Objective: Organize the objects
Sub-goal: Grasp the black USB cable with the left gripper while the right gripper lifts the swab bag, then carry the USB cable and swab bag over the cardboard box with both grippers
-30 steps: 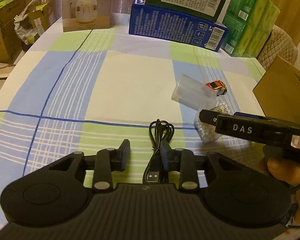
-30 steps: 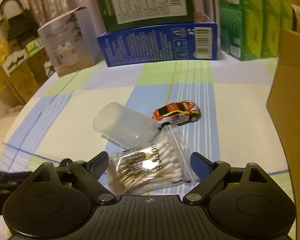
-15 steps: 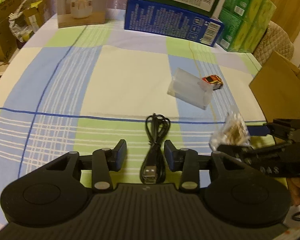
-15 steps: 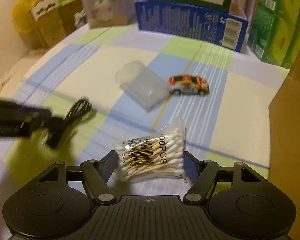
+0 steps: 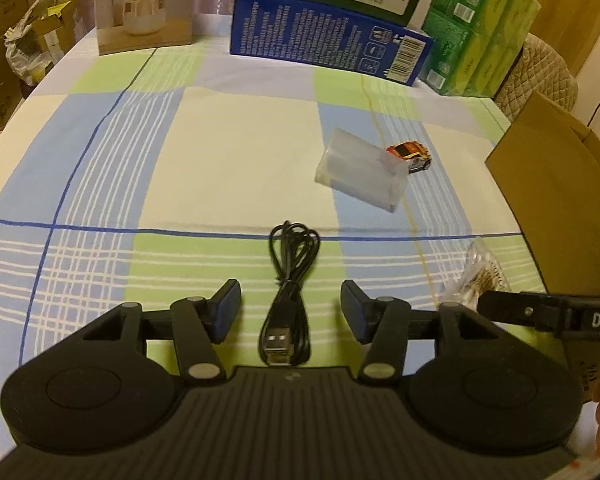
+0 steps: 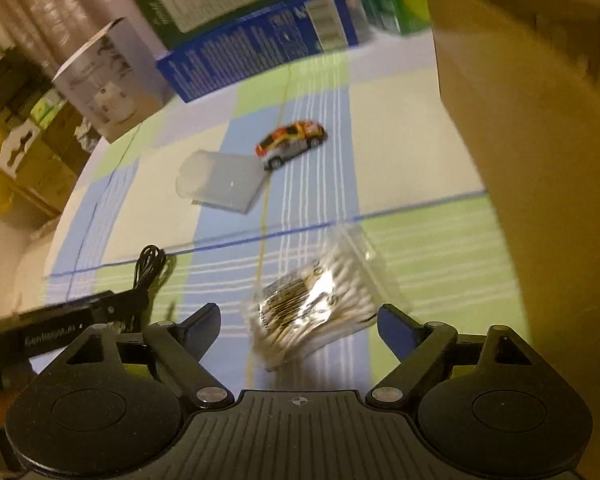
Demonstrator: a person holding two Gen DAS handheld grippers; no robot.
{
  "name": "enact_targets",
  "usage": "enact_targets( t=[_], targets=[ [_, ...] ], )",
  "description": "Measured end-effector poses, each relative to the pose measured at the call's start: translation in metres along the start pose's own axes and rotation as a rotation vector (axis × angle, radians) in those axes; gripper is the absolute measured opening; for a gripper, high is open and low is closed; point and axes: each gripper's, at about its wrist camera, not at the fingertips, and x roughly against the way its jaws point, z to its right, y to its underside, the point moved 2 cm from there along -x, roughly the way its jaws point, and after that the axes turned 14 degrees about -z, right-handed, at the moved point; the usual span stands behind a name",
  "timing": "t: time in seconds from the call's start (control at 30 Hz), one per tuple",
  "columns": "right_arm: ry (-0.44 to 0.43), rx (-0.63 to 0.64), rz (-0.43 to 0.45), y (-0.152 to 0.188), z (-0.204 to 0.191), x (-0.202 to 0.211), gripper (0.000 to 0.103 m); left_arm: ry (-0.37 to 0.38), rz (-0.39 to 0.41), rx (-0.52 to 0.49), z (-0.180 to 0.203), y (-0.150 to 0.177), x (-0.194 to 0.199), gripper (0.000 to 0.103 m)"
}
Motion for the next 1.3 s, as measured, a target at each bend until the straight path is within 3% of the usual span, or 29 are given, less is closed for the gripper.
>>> enact_targets(
  t=[0.23,0.37,0.57,0.63,0.67,0.83,1.3],
  targets=[
    [-0.044,0.106,0.041,-0.017,-0.013,-0.02,0.083,0.0,0.008,0.015,-0.004,-0.002,0.002,0.051],
    [0.037,0.233,0.059,-0.012,-0.024,-0.027,0.082,0.0,0.003,0.005,-0.003,-0.001,0.001,0.051],
    [0.151,0.36,0.089,-0.008,-0.031,-0.035,0.061,-0.003,-0.001,-0.005,-0.001,-0.001,0.0,0.051],
    [0.18,0.383,0.089,-0.008,-0.031,-0.035,0.045,-0.005,-0.004,-0.018,0.003,0.0,-0.002,0.051],
    [0.192,0.393,0.085,-0.008,-0.031,-0.035,0.042,-0.007,-0.007,-0.024,0.004,0.001,-0.003,0.051],
    [0.159,0.365,0.059,-0.013,-0.029,-0.031,0.024,-0.008,-0.021,-0.033,0.006,0.001,-0.008,0.051],
    [0.097,0.304,0.056,-0.018,-0.026,-0.022,0.021,-0.056,0.028,-0.049,0.012,-0.002,-0.013,0.043]
  ],
)
